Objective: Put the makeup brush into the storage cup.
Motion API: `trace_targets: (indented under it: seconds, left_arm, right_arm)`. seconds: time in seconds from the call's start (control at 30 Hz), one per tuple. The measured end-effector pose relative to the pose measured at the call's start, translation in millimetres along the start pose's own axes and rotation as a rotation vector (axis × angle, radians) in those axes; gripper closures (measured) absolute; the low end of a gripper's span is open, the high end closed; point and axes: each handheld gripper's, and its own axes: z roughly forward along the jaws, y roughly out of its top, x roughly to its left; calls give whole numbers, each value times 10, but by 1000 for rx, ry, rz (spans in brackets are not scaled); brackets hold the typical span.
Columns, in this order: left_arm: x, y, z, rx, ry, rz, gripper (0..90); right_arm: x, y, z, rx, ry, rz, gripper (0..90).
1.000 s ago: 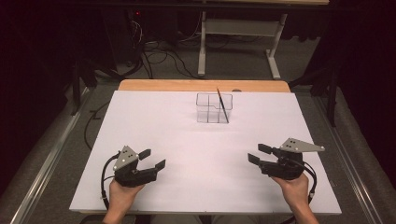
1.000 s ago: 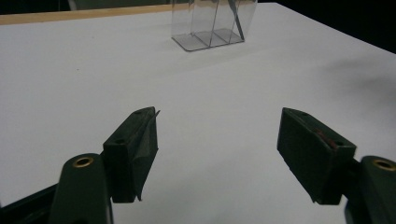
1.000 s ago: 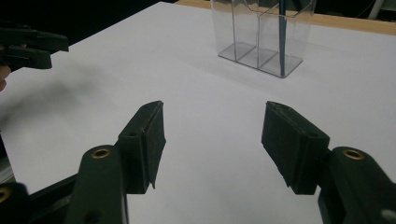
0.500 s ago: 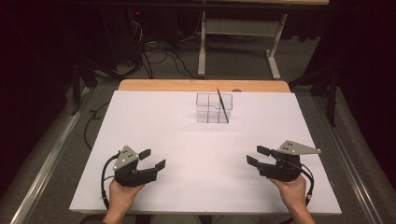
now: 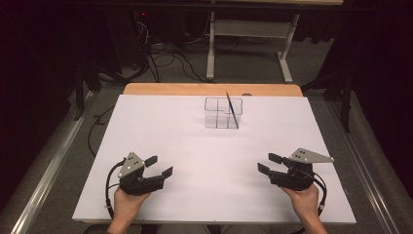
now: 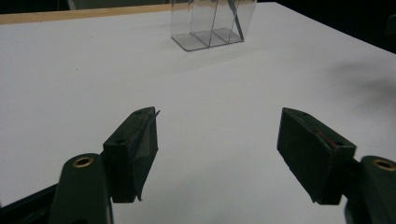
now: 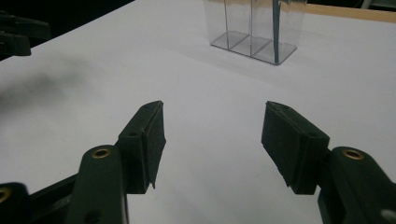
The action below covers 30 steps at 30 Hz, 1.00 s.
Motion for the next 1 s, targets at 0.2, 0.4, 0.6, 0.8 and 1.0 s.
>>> trace_targets:
  seconds: [0.2, 0.4, 0.6, 0.8, 1.0]
  left_arm:
    - [-2, 0, 2, 0, -2, 0, 294]
    - [0, -1, 0, -1, -1, -1, 295]
    - [-2, -1, -1, 1, -1, 1, 295]
    - [-1, 0, 0, 1, -2, 1, 295]
    - [-3, 0, 1, 2, -3, 1, 295]
  right_arm:
    - [-18, -28, -1, -3, -12, 5, 413]
    - [-26, -54, 11, 6, -28, -2, 413]
    - [-36, -73, 17, 12, -35, 1, 413]
    - [-59, -97, 25, 12, -41, 7, 413]
    - [-78, -112, 21, 13, -56, 9, 413]
